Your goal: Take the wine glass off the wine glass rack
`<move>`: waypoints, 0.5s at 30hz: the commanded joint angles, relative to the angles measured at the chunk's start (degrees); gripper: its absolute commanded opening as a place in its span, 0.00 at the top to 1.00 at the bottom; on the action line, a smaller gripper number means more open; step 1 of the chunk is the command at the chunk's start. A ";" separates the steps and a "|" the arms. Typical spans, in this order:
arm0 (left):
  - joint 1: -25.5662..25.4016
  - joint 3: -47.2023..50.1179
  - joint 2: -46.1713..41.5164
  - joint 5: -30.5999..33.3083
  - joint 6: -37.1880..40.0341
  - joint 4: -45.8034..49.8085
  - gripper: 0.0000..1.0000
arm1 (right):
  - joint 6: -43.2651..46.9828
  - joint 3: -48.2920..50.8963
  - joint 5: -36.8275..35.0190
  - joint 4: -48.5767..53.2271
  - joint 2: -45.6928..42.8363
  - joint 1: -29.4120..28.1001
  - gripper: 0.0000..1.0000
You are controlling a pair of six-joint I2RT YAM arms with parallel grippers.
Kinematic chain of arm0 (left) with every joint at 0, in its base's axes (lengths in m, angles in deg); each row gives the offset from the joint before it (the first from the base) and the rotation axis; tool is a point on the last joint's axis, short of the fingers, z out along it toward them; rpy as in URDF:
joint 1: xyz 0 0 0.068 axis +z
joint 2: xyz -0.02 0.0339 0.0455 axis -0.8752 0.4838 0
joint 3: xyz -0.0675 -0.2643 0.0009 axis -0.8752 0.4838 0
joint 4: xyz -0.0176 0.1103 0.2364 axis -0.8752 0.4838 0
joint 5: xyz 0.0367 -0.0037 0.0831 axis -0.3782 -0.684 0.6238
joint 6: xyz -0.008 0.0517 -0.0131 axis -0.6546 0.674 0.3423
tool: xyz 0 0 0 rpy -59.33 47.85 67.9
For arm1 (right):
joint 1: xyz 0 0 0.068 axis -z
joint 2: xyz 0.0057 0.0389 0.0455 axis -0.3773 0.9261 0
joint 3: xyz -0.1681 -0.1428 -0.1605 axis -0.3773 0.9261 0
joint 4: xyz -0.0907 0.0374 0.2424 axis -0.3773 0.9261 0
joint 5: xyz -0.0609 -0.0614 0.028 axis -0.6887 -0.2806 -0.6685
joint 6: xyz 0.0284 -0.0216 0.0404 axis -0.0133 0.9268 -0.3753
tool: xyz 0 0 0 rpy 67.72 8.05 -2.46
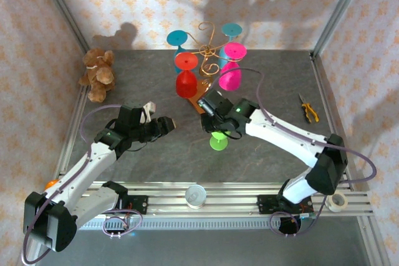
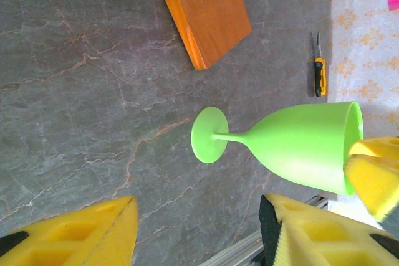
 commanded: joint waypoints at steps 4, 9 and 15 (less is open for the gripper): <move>0.24 -5.83 -1.34 0.26 0.85 2.14 0.49 | -2.36 -4.97 -1.76 3.84 -7.24 0.32 0.67; 0.23 -12.20 -1.68 1.50 2.70 5.53 0.50 | -5.08 -9.07 -3.03 8.48 -11.53 0.39 0.67; 0.24 -17.08 -2.08 2.64 -0.97 5.21 0.52 | -10.72 -10.41 -0.67 9.72 -19.20 6.62 0.67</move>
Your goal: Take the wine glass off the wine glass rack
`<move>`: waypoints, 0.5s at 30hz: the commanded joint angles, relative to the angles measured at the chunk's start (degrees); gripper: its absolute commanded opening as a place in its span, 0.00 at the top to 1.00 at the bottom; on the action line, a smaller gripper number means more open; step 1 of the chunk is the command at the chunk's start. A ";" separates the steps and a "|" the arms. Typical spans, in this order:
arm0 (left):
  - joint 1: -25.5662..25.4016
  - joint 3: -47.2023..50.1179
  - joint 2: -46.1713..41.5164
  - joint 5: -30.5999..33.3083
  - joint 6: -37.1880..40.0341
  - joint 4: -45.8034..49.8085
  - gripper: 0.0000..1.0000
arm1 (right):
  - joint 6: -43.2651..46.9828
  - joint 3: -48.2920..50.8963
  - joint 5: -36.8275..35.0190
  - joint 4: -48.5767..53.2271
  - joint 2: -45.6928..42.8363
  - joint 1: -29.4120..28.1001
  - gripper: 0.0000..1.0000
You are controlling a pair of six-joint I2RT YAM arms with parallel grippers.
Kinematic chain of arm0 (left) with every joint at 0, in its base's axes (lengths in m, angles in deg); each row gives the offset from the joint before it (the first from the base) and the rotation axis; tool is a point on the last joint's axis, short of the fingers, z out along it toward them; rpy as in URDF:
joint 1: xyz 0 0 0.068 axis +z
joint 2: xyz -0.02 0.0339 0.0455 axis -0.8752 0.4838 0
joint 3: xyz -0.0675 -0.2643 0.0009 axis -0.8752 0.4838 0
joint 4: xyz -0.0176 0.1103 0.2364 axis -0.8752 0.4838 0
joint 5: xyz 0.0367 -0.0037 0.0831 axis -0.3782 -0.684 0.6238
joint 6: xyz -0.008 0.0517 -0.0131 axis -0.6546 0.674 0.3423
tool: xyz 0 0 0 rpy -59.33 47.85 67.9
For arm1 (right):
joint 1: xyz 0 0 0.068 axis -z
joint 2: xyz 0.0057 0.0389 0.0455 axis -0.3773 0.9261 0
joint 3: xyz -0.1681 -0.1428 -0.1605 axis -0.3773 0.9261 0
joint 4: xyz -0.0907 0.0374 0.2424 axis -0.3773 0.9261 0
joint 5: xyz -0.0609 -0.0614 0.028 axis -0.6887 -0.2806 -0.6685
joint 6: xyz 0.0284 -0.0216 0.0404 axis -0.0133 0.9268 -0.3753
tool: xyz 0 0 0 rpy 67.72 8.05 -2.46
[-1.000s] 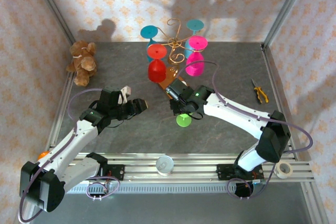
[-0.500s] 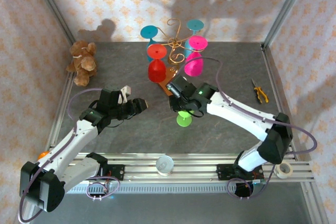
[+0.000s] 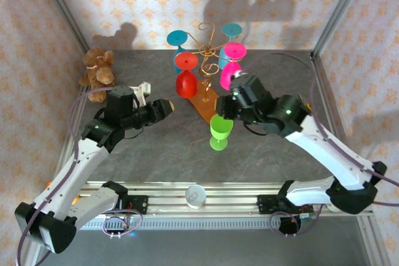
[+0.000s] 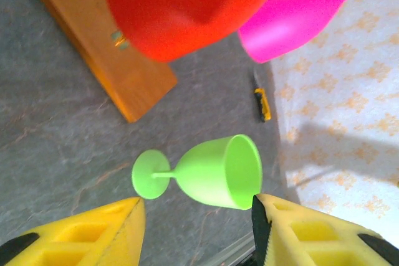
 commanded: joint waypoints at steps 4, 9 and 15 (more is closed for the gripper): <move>0.29 -4.83 -1.03 3.04 -3.39 1.14 0.52 | -4.24 2.13 7.20 -1.45 -9.79 13.64 0.66; 0.59 -9.79 1.31 4.56 -0.56 3.70 0.53 | -2.90 4.58 19.98 -7.82 -10.88 27.24 0.68; 0.77 -12.11 1.72 11.30 -0.58 4.89 0.51 | -3.31 2.18 35.34 -15.41 -5.01 40.42 0.55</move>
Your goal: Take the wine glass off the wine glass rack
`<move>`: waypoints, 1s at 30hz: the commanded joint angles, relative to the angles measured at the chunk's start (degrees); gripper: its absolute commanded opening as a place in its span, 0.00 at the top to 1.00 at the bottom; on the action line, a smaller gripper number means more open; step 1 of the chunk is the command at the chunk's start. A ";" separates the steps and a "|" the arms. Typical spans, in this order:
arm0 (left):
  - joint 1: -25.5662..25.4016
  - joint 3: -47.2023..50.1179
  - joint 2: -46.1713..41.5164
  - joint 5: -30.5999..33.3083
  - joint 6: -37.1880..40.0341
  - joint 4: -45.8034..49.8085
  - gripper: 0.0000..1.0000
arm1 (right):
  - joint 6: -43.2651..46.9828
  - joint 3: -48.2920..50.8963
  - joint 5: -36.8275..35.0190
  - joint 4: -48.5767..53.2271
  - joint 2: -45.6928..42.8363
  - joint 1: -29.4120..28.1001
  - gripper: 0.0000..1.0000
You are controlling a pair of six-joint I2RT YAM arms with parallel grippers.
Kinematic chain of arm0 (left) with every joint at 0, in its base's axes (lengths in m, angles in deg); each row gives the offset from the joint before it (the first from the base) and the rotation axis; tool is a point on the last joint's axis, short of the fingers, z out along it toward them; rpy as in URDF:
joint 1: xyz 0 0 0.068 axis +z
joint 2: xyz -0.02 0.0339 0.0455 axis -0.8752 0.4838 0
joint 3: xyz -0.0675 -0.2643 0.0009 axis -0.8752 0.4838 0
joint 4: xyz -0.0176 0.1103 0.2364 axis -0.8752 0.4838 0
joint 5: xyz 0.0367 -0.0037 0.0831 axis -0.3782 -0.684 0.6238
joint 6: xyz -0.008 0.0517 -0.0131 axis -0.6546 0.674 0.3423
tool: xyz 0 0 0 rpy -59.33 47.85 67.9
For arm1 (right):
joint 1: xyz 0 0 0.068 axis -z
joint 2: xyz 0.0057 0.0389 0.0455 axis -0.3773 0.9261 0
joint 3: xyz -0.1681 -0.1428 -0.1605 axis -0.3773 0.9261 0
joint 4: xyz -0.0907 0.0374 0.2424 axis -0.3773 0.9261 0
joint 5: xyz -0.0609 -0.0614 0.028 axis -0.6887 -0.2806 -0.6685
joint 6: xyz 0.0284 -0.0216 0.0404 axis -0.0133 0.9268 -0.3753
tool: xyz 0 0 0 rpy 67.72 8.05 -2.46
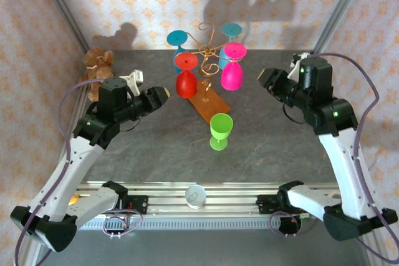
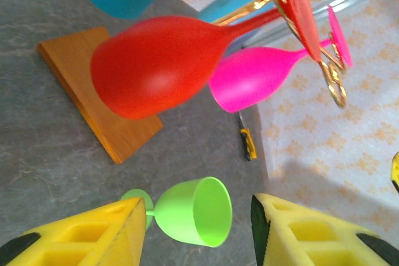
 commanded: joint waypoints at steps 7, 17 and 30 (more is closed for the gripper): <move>0.55 -6.18 1.84 4.39 -0.71 1.06 0.50 | -3.45 -1.33 18.17 -17.36 9.67 8.81 0.51; 0.96 -5.02 2.53 3.26 0.92 0.01 0.46 | -4.56 -0.60 22.80 -24.39 15.27 8.71 0.48; 3.52 -3.61 4.77 -0.60 -0.40 -6.14 0.46 | -2.30 -6.93 24.06 -22.55 22.39 6.56 0.49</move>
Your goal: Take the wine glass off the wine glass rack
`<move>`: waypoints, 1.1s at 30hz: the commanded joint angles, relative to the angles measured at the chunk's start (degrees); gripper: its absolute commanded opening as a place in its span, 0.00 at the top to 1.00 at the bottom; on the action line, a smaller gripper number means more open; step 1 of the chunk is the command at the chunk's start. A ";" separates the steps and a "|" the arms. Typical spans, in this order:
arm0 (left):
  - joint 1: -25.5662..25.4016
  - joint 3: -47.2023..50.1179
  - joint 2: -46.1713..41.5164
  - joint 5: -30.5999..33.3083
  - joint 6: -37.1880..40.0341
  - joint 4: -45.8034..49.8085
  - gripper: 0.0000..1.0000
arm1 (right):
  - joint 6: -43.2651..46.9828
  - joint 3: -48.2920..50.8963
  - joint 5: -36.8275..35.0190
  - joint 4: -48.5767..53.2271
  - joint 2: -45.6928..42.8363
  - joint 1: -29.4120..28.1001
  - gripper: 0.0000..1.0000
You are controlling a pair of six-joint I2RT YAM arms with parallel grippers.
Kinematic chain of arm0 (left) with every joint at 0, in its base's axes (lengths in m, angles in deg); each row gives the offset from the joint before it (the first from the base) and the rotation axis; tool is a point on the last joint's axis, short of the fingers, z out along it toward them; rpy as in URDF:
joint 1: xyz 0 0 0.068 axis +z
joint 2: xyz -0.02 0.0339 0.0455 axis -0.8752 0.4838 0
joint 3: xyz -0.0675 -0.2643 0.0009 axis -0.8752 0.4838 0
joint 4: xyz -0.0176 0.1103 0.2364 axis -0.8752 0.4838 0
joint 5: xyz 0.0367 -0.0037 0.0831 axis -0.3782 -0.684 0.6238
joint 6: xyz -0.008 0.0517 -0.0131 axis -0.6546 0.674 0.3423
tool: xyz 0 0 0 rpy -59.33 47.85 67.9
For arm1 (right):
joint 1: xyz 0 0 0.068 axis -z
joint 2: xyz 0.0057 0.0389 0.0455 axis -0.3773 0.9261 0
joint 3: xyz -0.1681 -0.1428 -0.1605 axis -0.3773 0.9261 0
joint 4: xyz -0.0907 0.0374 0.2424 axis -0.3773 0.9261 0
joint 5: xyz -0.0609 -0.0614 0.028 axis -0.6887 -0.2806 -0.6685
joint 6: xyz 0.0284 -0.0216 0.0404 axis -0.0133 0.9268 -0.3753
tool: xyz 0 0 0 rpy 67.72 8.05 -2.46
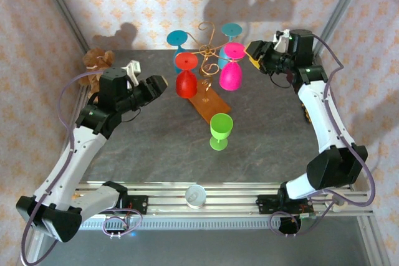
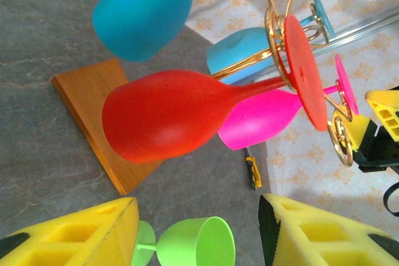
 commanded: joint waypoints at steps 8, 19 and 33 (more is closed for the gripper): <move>1.49 0.35 -0.37 -1.46 -0.38 -3.57 0.47 | 1.25 -5.14 1.70 -1.14 3.00 -1.41 0.50; 2.08 0.57 -0.87 -1.11 -0.46 -3.21 0.47 | 1.44 -6.41 1.82 -1.22 5.04 -1.89 0.58; 2.36 0.53 -0.55 -2.04 -0.62 -4.11 0.47 | 0.34 -6.46 1.48 -1.15 4.09 -1.91 0.82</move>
